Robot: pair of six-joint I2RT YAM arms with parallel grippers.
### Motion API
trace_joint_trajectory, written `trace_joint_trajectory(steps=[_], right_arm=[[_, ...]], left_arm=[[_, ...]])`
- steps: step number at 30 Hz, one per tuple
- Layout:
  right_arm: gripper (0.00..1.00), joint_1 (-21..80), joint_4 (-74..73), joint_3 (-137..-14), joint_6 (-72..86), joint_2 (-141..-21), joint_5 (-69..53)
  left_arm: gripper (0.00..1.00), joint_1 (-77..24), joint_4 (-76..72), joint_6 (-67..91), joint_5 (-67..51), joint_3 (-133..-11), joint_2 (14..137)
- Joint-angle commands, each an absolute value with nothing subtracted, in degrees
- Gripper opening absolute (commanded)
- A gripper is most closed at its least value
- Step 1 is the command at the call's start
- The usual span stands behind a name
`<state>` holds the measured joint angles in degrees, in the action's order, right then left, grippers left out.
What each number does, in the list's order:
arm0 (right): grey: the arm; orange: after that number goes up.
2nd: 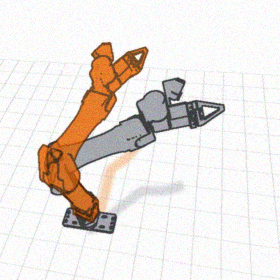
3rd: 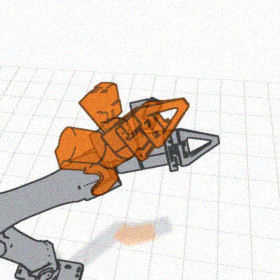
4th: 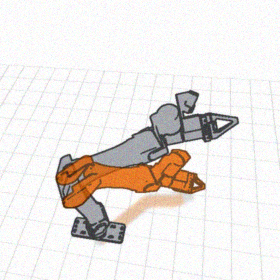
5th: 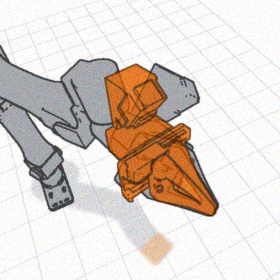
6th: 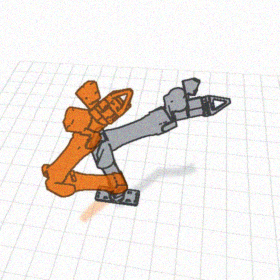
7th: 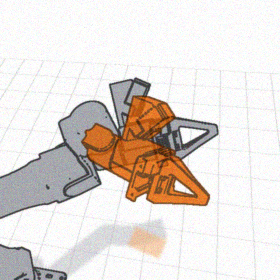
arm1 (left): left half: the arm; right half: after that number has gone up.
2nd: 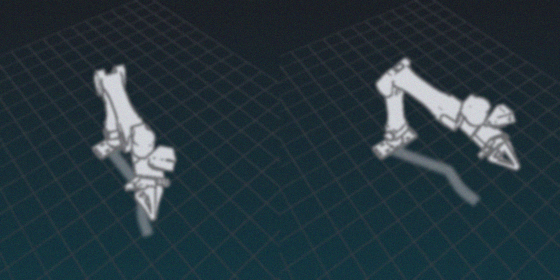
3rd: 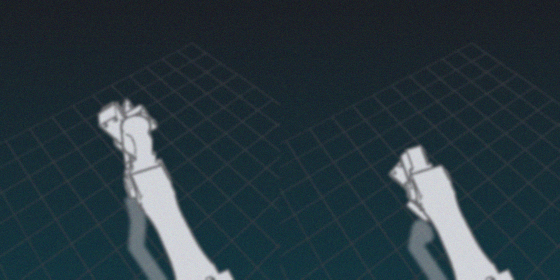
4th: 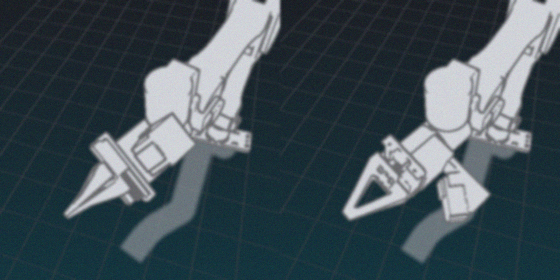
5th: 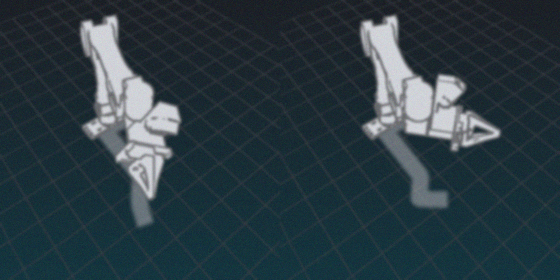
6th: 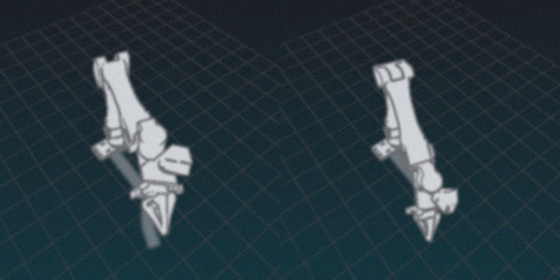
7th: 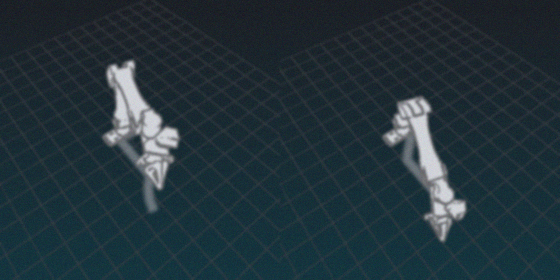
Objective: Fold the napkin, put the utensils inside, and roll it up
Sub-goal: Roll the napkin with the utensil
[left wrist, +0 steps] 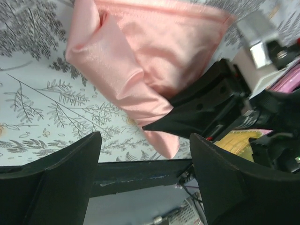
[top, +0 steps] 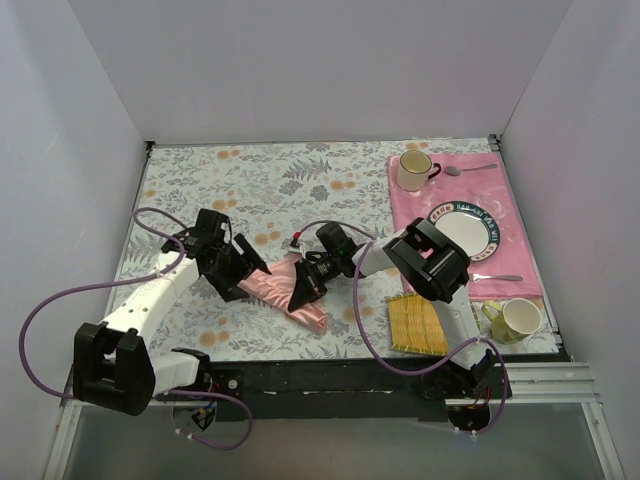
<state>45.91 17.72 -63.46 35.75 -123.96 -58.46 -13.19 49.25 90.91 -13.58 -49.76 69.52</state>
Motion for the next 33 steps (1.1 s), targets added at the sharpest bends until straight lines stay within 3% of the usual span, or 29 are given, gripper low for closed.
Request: trace_joint_trajectory(steps=[1,12,19,23,33], right_arm=[[0.01,44.7,18.8,-61.7,41.3,-127.1,-57.5],[0.01,43.9,19.3,-62.5,41.6,-127.4,-59.0],[0.01,43.9,17.7,-63.4,40.2,-127.7,-58.7],[0.01,43.8,17.2,-64.0,39.9,-128.2,-59.1],[0.01,43.8,15.8,-64.1,38.7,-128.1,-59.3]], left_arm=[[0.77,-15.9,43.9,96.1,-17.9,-45.5,70.0],[0.79,-18.5,35.5,102.3,-16.8,-40.7,74.4],[0.78,-19.2,45.7,101.7,-8.0,-44.2,67.2],[0.79,-19.2,46.1,104.1,-9.2,-41.7,66.0],[0.8,-19.2,32.4,105.5,-5.4,-35.1,65.6]])
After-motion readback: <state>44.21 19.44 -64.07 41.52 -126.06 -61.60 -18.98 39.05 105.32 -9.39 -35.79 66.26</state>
